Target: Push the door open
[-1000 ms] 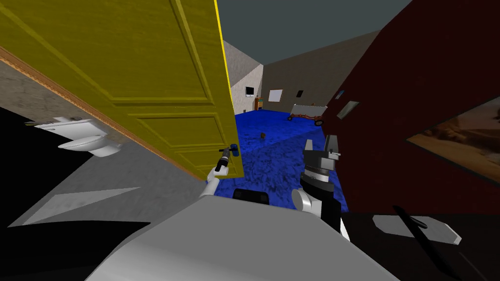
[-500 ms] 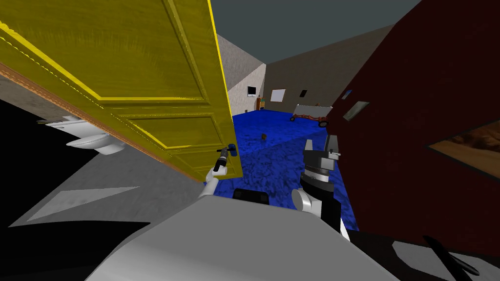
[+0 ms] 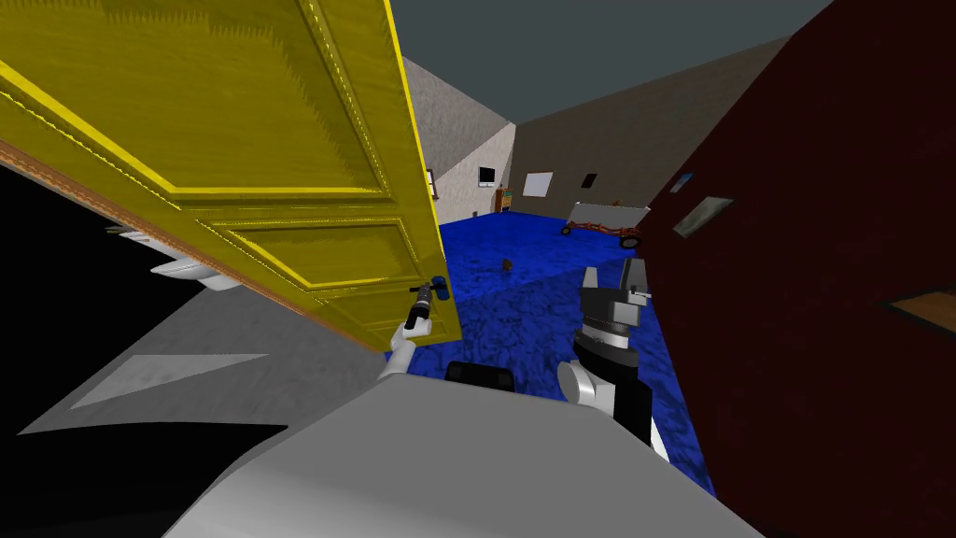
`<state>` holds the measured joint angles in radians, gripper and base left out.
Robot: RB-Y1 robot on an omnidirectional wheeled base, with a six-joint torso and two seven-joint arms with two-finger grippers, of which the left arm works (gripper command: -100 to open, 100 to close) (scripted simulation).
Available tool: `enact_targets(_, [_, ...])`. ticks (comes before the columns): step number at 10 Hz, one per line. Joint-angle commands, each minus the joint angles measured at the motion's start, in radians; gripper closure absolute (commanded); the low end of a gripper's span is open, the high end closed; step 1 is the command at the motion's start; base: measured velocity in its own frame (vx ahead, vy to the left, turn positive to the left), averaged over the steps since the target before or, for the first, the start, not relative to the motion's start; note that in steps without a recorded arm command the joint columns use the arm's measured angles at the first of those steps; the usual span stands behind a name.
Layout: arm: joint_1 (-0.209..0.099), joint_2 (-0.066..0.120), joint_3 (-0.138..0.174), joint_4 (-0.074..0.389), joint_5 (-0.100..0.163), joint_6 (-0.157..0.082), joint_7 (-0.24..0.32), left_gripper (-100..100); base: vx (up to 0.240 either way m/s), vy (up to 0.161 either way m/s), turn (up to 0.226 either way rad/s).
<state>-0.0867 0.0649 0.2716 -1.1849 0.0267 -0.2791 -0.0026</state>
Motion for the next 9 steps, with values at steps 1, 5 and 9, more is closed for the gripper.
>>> enact_targets(1, [-0.012,0.01,0.028,0.004,0.005,-0.005,-0.001,100,0.15,-0.054,0.051])
enact_targets(5, [-0.015,-0.003,0.067,0.01,0.009,-0.006,-0.009,100,0.168,-0.085,0.072])
enact_targets(9, [-0.012,0.002,0.095,0.009,0.014,-0.002,-0.014,100,0.136,-0.041,0.051])
